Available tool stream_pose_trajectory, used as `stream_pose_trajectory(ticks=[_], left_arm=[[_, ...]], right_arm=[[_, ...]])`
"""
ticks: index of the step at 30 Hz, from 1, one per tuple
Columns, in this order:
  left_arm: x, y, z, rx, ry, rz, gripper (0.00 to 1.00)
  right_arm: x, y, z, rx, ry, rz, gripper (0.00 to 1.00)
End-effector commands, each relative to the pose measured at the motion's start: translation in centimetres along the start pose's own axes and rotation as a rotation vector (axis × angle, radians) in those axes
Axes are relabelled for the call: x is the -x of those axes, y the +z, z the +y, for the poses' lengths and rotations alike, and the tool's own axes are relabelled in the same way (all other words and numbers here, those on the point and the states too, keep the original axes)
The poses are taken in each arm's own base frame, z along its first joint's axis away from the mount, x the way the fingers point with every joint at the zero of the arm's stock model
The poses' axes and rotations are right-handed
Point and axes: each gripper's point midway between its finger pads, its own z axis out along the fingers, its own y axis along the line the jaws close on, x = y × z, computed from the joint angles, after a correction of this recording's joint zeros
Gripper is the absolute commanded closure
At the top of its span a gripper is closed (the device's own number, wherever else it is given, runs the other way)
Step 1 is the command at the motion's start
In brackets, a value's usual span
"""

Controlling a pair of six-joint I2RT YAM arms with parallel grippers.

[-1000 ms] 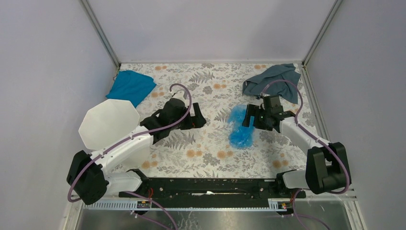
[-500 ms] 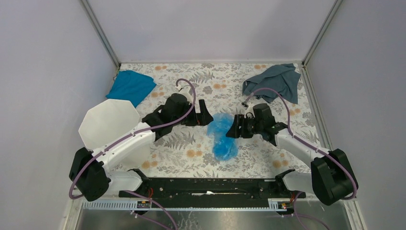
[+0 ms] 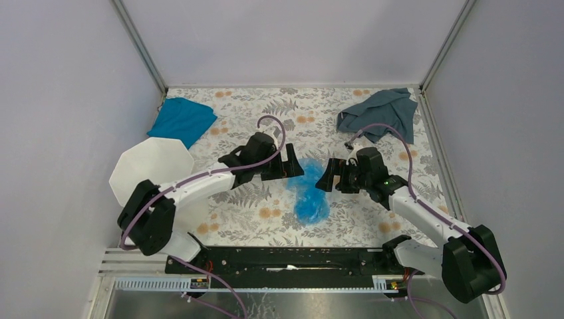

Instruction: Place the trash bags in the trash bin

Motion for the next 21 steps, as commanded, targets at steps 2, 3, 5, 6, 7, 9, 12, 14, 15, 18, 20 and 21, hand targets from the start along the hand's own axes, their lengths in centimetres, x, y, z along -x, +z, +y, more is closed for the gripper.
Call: stream_pose_trajectory(ticks=[2,3,5,6,7,9,12,14,15,18,20,21], left_arm=[[2.0,1.7,-2.0,-0.056,-0.004,-0.037,0.02],[1.9,2.1,-1.8,-0.051,-0.003,-0.032,0.03],[1.9,2.7,-1.2,-0.026,-0.003,-0.031,0.05],[1.9,2.9,-0.9,-0.014,-0.003,-0.032,0.06],[2.0,3.0,-0.8,-0.003,0.001,-0.035,0.07],[2.5,2.9,-0.8,0.006,0.009,-0.051,0.11],[3.1,2.8,-0.7,0.022,0.023,-0.068,0.19],[3.3,2.8,-0.5,0.032,0.028,-0.071,0.27],[3.4,2.9,-0.5,0.033,0.029,-0.072,0.31],[3.8,2.9,-0.5,0.029,0.030,-0.074,0.50],[4.3,2.6,-0.7,0.022,0.033,-0.084,0.62],[4.5,2.5,-0.7,0.021,0.036,-0.087,0.67]], right_arm=[[0.5,-0.4,-0.4,-0.057,-0.008,0.007,0.00],[-0.1,-0.4,-0.3,-0.045,-0.018,0.043,0.00],[-1.7,-0.2,0.5,0.024,-0.024,0.115,0.00],[-2.5,0.0,1.1,0.064,-0.027,0.148,0.00],[-3.1,0.2,1.3,0.071,-0.034,0.169,0.00],[-3.7,0.5,0.9,0.013,-0.061,0.178,0.00],[-3.9,1.0,0.2,-0.061,-0.090,0.169,0.00],[-4.0,1.4,0.1,-0.084,-0.101,0.165,0.03],[-4.2,1.7,0.2,-0.093,-0.107,0.163,0.06],[-4.2,2.4,-0.4,-0.126,-0.101,0.161,0.30],[-3.9,2.3,-1.3,-0.174,-0.116,0.147,0.54],[-3.6,2.2,-1.5,-0.188,-0.125,0.134,0.60]])
